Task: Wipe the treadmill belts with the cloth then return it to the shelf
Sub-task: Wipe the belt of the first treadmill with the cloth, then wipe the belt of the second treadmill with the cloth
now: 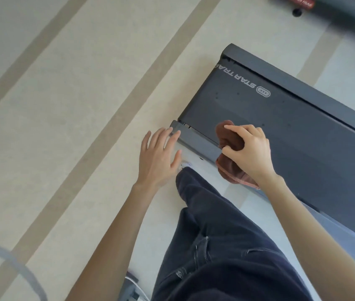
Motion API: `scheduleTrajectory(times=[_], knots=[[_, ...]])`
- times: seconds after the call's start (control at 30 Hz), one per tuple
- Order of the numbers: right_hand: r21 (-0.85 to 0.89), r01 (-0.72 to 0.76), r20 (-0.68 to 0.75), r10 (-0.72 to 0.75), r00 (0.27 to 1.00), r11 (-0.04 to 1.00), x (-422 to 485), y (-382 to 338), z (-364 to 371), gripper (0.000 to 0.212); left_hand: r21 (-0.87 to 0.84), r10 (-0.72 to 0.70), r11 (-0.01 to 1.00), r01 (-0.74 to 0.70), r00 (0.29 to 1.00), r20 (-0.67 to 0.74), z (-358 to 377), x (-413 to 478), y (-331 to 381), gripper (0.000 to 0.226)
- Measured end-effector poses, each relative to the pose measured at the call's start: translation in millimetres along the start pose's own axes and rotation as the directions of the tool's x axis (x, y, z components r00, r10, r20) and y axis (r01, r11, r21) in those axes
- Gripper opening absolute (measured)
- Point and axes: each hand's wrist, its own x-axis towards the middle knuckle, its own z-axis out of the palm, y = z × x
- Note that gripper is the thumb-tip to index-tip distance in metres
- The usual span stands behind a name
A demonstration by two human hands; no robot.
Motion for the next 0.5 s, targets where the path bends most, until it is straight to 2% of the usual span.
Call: scheduleTrajectory(times=[0.1,0.23,0.37,0.5], knots=[[0.041,-0.035,-0.022,0.036,0.999,0.999,23,-23,6,0.045,-0.034,-0.012,0.999,0.013,1.0,0.011,-18,22,-18,0.045],[0.089,-0.048,-0.049,0.052,0.997,0.995,55,-57,18,0.048,0.024,0.078,0.997,-0.078,0.997,0.008,-47,62,-54,0.046],[0.042,-0.004,-0.042,0.006,0.999,0.999,96,-93,27,0.049,0.057,0.117,0.991,-0.117,0.993,-0.002,-71,97,-101,0.047],[0.027,-0.031,-0.125,0.034,0.992,0.999,135,-137,39,0.048,0.043,0.167,0.985,-0.166,0.986,-0.025,-83,123,-156,0.045]])
